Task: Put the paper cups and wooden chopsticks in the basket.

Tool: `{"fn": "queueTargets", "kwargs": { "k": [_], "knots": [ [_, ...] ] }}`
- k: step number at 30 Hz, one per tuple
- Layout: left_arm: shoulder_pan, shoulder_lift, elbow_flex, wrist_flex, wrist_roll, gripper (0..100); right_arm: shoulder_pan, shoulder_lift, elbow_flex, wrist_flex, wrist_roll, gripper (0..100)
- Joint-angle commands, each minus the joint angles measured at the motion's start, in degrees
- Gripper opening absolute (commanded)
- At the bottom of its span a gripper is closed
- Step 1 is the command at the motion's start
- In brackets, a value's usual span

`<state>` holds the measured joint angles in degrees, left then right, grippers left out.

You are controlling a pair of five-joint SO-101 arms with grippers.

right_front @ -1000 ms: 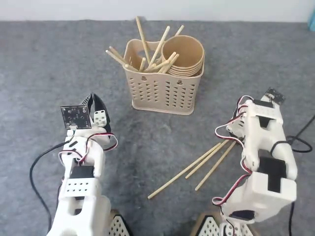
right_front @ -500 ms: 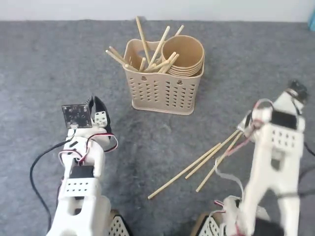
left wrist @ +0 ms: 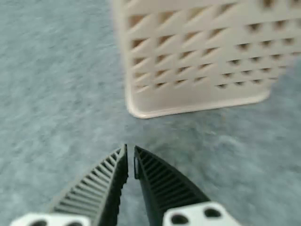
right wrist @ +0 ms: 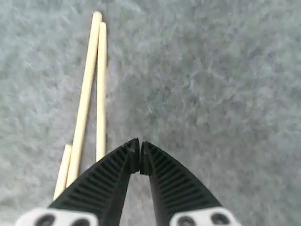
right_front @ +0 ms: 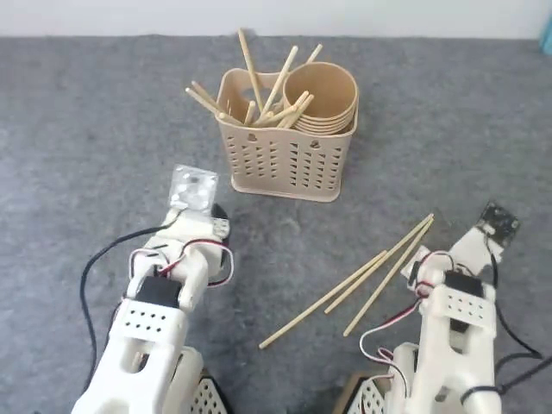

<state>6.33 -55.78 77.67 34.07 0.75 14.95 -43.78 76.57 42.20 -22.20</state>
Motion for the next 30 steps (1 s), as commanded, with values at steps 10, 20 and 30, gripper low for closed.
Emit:
{"fn": "queueTargets", "kwargs": {
  "k": [10,20,30],
  "knots": [
    [24.6,0.3,-21.8,33.1,-5.7,17,0.4,-2.0,0.1,-2.5,1.0,0.9],
    [29.7,31.3,-30.4,24.0,-5.7,17,0.5,-2.1,0.3,-2.9,1.0,0.9],
    [39.0,53.7,-40.0,16.3,-3.7,11,0.7,-2.1,0.2,-3.0,1.0,0.9]
  ]
}}
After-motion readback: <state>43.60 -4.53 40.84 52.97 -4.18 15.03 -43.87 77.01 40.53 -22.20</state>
